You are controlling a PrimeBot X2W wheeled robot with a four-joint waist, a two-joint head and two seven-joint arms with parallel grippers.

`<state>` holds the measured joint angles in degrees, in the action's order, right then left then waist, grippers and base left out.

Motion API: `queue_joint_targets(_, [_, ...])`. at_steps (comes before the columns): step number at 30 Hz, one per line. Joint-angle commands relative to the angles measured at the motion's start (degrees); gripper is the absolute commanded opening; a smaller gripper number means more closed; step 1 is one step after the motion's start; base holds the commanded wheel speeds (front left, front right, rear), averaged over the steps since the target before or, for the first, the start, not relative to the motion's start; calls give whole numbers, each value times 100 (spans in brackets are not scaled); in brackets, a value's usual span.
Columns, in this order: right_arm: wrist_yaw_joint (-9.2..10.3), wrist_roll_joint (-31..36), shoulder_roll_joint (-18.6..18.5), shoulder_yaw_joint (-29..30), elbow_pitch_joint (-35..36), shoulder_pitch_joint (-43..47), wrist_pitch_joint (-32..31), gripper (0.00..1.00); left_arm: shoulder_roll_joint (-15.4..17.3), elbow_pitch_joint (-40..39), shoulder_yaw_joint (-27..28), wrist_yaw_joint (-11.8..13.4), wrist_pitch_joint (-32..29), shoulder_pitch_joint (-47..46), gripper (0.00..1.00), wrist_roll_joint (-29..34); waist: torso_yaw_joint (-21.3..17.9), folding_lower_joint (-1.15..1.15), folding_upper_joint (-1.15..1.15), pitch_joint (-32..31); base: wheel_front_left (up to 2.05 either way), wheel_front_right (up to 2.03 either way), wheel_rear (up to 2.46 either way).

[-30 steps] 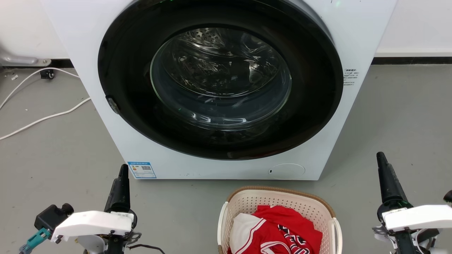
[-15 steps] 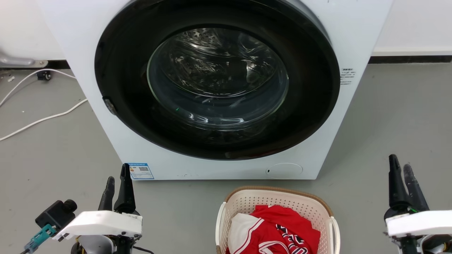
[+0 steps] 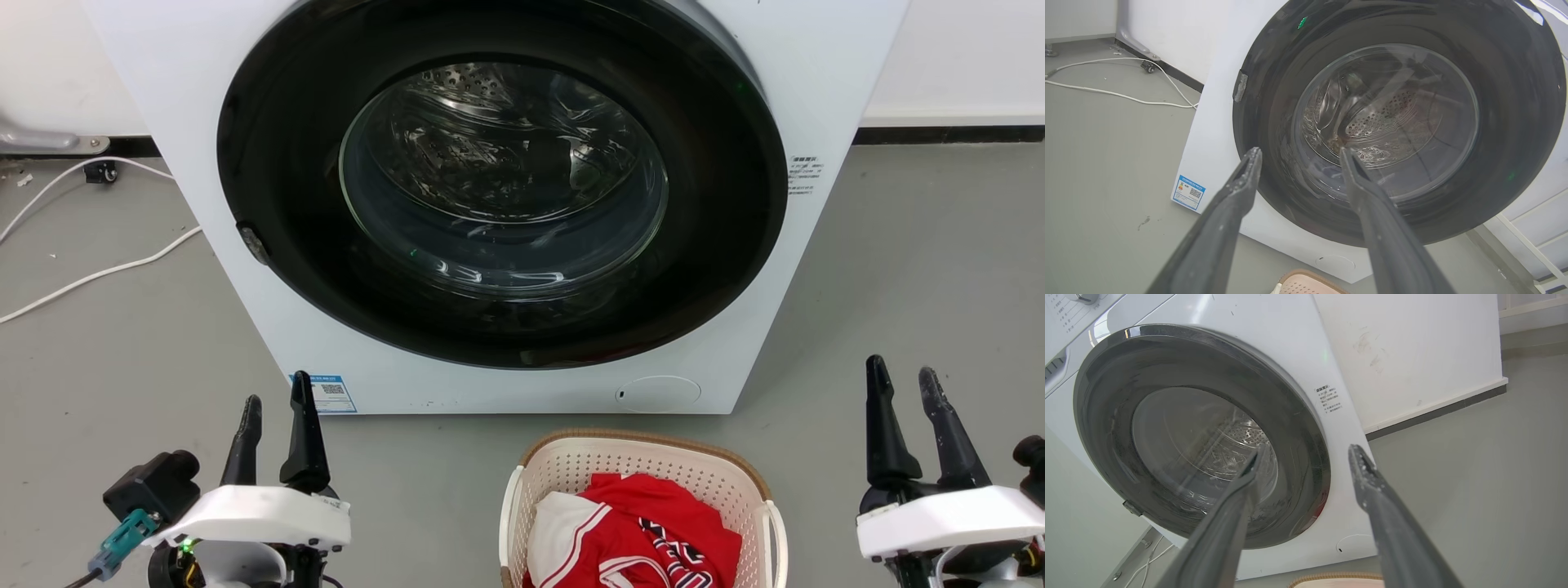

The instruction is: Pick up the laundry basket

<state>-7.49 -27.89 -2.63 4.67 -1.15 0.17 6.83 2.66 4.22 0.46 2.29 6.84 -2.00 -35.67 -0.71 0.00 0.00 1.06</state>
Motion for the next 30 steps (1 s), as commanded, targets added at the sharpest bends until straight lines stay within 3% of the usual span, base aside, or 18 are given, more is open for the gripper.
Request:
queue_joint_targets(1, [0,257,-22,-17,86,43,62,100,20,-109,-18,32,63,19,100,221,5,0,0,-2,0,0,0])
queue_joint_targets(16, [0,1535,-27,-115,135,214,296,100,216,-203,-367,224,292,111,100,1329,-28,0,0,-8,0,0,0])
queue_joint_targets(30, [0,2325,-31,-112,235,354,478,100,349,-283,-520,403,475,232,100,2027,-49,0,0,-9,0,0,0])
